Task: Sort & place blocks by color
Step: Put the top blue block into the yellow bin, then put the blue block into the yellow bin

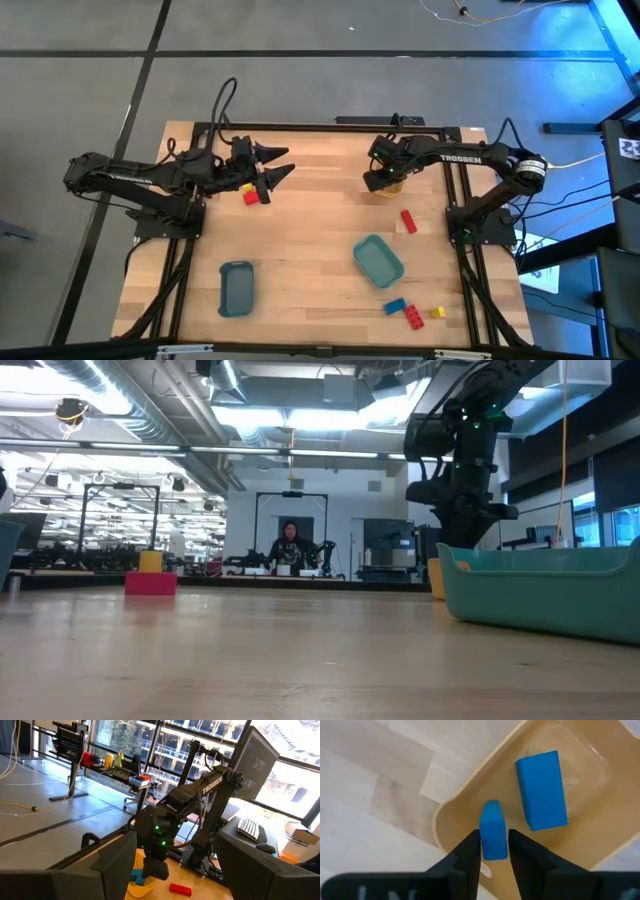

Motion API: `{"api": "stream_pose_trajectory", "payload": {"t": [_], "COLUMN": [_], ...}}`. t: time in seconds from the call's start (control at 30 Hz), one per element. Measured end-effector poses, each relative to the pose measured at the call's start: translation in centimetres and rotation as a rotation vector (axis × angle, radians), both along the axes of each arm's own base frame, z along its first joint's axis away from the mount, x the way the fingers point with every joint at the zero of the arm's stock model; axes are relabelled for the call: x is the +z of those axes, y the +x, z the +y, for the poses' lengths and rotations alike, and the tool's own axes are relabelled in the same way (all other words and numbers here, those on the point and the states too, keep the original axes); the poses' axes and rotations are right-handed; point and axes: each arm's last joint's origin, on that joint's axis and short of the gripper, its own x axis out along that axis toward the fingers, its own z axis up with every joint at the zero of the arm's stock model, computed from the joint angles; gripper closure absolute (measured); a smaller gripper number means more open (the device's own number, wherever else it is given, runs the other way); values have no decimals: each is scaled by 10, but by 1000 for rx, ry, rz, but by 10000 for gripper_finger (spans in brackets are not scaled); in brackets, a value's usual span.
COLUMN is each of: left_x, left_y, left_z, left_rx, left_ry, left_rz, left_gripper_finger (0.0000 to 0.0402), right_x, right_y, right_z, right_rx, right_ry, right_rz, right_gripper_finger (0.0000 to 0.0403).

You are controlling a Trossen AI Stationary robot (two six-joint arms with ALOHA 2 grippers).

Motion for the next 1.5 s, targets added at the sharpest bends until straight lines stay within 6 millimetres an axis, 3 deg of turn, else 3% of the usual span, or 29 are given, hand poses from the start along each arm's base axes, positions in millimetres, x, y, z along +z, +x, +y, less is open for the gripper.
{"api": "stream_pose_trajectory", "payload": {"t": [0.37,0.53,0.63,0.73,0.8,0.93,1.07,1.33,1.5], "left_x": [0,0,-1,-1,-1,-1,-1,-2,-2], "left_y": [0,0,0,0,0,0,0,0,0], "left_z": [0,0,0,0,1,1,1,1,1], "left_rx": [0,0,5,11,12,31,38,38,39], "left_ry": [0,0,-1,-1,-1,-3,-4,-3,-3], "left_rz": [2,5,7,7,7,8,11,19,19], "left_gripper_finger": [140,140,140,140,140,140,140,140,140], "right_x": [52,84,96,109,120,139,153,164,172], "right_y": [-16,-36,-55,-70,-76,-85,-79,-37,-16], "right_z": [1,38,67,94,110,124,129,146,164], "right_rx": [101,186,203,246,311,318,388,712,876], "right_ry": [-101,-218,-239,-245,-200,-156,-75,154,305], "right_rz": [52,-97,-247,-486,-692,-962,-1090,-1063,-990], "right_gripper_finger": [294,302,339,391,389,363,310,168,129]}}
